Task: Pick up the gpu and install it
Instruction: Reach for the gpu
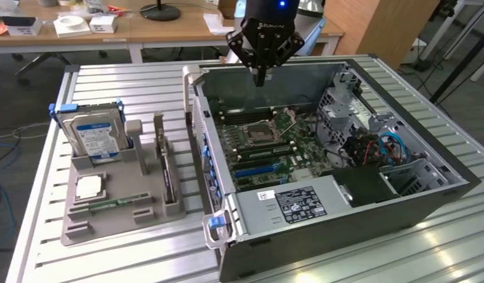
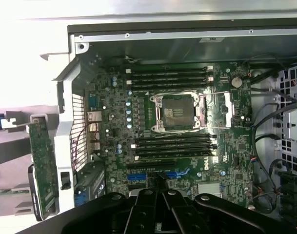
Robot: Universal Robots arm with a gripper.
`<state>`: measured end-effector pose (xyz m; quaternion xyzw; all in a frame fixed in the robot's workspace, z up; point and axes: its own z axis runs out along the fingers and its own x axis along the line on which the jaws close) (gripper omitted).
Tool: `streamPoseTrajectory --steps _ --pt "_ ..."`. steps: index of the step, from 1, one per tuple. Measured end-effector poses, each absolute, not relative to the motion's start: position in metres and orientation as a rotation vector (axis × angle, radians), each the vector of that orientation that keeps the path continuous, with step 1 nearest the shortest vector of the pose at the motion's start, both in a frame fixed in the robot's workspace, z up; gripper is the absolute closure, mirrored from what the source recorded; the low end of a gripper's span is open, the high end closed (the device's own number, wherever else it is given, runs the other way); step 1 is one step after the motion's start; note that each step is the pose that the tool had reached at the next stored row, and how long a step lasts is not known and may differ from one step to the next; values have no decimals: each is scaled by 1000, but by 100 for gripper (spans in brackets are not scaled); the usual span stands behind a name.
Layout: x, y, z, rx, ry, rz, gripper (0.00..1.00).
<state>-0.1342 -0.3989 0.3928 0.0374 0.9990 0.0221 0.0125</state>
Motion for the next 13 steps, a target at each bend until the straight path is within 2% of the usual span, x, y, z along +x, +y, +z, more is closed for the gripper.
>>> streamPoseTrajectory --steps 13 --pt "-167 -399 391 117 3114 69 90"
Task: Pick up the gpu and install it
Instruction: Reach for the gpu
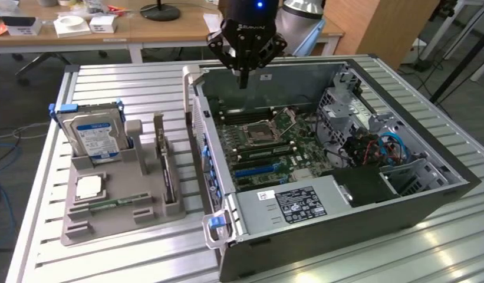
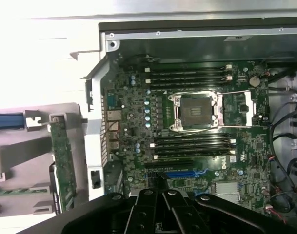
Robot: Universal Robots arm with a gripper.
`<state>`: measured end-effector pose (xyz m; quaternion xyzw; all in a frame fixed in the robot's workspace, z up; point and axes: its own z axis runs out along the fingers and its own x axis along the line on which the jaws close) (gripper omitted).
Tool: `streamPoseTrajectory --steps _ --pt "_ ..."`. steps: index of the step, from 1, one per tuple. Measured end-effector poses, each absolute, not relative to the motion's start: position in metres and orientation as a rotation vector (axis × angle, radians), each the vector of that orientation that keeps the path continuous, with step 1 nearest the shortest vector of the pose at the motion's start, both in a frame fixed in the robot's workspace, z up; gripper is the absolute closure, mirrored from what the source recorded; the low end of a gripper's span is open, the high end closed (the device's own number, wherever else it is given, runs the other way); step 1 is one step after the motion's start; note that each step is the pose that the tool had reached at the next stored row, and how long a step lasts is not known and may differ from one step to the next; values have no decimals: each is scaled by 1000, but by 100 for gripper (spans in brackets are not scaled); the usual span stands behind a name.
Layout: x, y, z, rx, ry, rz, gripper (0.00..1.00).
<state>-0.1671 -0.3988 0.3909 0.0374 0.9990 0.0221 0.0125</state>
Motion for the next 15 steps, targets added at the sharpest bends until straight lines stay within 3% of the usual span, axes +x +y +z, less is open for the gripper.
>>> streamPoseTrajectory --steps 15 --pt "-211 -398 388 117 3114 69 90"
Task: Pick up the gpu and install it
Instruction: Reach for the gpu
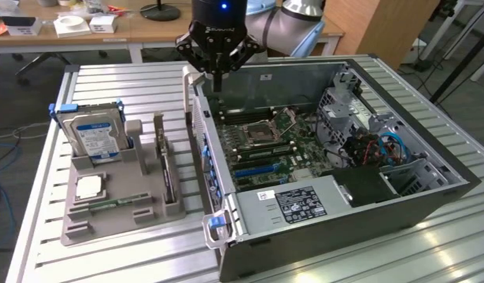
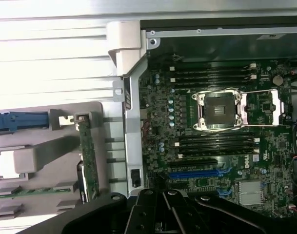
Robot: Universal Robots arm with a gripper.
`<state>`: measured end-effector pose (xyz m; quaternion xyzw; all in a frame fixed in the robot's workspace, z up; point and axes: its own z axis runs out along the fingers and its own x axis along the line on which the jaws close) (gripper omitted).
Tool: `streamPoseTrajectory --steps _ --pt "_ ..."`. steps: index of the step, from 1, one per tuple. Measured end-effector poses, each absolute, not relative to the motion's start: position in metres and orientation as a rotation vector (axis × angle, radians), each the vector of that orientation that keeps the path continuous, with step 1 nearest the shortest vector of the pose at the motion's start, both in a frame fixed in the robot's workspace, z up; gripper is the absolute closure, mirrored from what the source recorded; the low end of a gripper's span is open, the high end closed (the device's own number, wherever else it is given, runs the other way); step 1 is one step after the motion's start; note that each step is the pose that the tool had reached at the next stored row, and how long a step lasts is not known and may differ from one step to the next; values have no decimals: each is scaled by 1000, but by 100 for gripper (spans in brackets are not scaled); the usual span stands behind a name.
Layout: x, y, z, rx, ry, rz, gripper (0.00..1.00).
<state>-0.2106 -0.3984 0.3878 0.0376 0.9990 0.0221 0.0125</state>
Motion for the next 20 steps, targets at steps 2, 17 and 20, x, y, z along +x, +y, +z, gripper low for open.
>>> streamPoseTrajectory --steps 2,17,20 --pt "-216 -398 387 118 3114 69 90" --pt "-250 -398 385 120 3114 69 90" --pt "-257 -398 384 121 3114 69 90"
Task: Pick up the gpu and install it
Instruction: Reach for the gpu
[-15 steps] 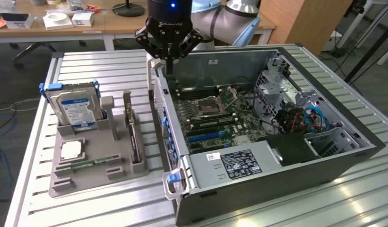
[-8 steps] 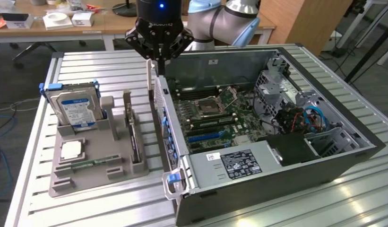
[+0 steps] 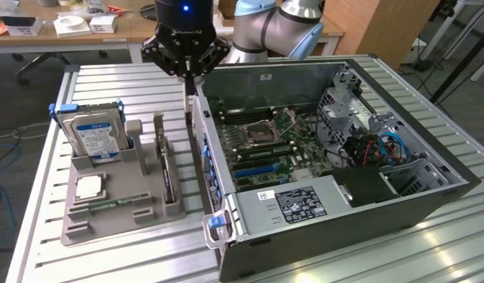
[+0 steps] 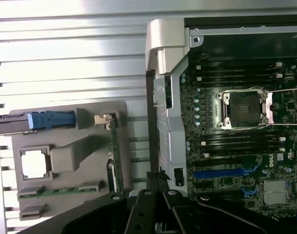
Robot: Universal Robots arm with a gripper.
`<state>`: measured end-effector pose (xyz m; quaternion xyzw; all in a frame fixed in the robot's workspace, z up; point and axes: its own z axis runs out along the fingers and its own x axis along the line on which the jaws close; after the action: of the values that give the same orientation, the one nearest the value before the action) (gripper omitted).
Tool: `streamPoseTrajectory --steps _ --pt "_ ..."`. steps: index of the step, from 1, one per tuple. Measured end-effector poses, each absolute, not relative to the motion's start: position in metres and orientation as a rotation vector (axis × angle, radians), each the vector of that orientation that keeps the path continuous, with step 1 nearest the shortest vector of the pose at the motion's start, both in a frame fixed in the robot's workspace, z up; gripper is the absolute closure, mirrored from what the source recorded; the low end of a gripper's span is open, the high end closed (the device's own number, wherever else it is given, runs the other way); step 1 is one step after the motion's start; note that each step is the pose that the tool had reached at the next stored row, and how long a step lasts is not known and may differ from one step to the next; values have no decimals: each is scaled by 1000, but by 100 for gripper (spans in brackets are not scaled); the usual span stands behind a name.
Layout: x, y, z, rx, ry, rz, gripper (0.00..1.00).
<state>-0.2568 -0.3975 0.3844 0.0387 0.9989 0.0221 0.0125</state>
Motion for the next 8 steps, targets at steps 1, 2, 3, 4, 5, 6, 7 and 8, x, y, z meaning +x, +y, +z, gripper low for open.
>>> streamPoseTrajectory --steps 1,2,3,4,5,6,7,8 --pt "-259 -398 384 121 3113 69 90" --pt "-261 -398 384 121 3114 69 90" --pt "-263 -398 384 121 3113 69 90" --pt "-265 -398 384 121 3113 69 90" --pt "-267 -398 384 121 3114 69 90" --pt "-269 -398 383 121 3114 69 90" --pt "-272 -397 383 122 3113 69 90" --pt "-274 -397 383 122 3113 69 90"
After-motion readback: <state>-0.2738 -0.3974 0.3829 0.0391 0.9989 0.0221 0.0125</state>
